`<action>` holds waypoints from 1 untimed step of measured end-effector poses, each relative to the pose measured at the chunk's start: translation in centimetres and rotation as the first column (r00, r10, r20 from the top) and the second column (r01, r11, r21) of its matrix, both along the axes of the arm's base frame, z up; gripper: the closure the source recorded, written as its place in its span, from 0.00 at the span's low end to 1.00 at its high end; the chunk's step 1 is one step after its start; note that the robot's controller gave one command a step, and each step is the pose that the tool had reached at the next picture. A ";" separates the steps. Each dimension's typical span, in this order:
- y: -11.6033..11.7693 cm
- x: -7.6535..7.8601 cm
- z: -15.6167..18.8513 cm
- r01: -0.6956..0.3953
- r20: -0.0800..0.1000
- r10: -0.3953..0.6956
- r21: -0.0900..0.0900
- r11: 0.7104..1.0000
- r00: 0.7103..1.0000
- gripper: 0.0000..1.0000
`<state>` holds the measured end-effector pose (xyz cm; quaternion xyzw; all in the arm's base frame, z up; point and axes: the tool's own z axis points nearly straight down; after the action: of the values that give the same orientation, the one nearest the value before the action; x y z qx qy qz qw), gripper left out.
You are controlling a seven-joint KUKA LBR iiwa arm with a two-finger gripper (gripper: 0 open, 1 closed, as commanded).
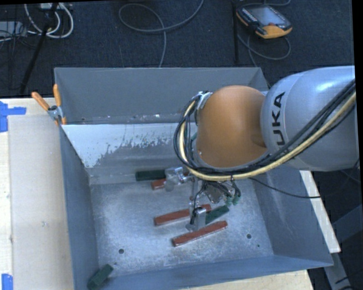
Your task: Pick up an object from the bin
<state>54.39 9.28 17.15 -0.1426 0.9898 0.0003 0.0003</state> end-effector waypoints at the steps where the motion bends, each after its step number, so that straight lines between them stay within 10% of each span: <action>1: -2.8 -0.3 -10.4 -0.233 -0.007 0.233 0.001 0.972 0.972 0.00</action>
Offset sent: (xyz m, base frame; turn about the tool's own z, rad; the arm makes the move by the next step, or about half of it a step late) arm -0.0018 -0.0278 -0.1015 -0.2369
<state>54.06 6.49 6.71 -0.2578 0.9662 0.0007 -0.0034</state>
